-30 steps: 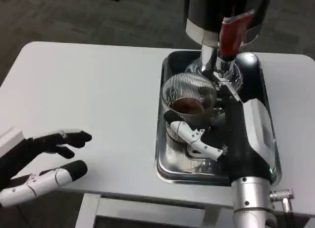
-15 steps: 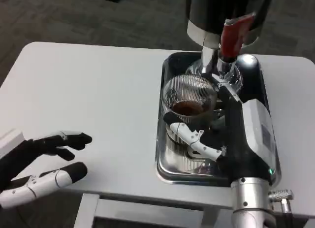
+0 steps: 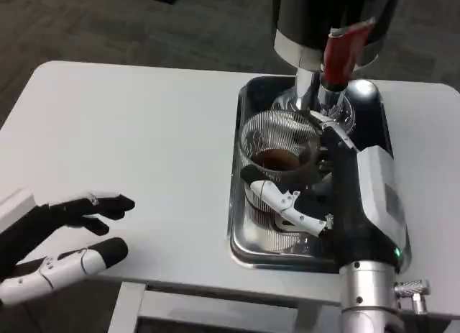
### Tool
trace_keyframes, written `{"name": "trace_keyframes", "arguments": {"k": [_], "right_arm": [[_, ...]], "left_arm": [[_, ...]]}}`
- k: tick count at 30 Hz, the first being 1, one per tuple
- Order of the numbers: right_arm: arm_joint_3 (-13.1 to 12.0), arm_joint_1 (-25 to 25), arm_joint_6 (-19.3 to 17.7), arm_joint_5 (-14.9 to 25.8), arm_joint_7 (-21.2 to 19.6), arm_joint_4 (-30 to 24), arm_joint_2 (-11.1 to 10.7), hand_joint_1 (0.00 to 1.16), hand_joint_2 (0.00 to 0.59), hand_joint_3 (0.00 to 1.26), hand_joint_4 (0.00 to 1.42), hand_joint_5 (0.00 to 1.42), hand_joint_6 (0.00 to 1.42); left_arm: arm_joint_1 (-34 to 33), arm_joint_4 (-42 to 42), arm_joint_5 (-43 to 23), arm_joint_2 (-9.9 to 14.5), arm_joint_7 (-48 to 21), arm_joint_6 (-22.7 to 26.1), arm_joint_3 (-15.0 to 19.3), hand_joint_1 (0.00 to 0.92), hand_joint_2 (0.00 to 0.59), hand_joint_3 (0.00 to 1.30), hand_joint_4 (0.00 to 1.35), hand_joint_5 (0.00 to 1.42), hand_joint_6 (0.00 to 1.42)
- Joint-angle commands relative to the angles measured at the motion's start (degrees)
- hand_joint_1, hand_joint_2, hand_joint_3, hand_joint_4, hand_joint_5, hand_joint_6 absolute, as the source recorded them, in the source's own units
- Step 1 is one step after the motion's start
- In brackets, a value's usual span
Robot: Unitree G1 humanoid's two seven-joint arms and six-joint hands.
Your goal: Grasp the cup under the faucet to collect the drink, then remove the cup.
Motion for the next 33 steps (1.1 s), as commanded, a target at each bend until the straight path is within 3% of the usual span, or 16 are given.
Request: {"name": "trace_keyframes", "arguments": {"k": [1, 19, 27, 33], "right_arm": [[0.3, 2.1, 2.1, -0.7, 0.2, 1.6, -0.1, 0.73, 0.234, 0.34, 0.49, 0.67, 1.0], [0.2, 2.1, 1.2, -0.8, -2.6, 2.3, 0.2, 0.76, 0.236, 0.5, 0.71, 0.91, 1.28], [-1.2, 2.5, -1.0, 0.7, -4.2, 2.0, 0.2, 0.78, 0.225, 0.64, 0.83, 1.05, 1.41], [-2.9, 2.9, -2.6, 2.3, -5.1, 2.0, 0.0, 0.79, 0.214, 0.74, 0.92, 1.14, 1.42]], "left_arm": [[0.9, -0.4, -0.4, 0.5, -0.5, -0.7, 0.3, 0.0, 0.108, 0.27, 0.25, 0.32, 0.23], [-0.1, 1.1, -0.4, 0.3, -0.1, -1.8, 0.1, 0.0, 0.108, 0.27, 0.26, 0.32, 0.23], [-1.4, 2.1, -0.5, 0.3, -0.1, -2.0, -0.5, 0.0, 0.108, 0.27, 0.26, 0.32, 0.23], [-2.5, 3.0, -0.5, 0.3, -0.3, -2.4, -1.0, 0.0, 0.109, 0.27, 0.26, 0.32, 0.23]]}}
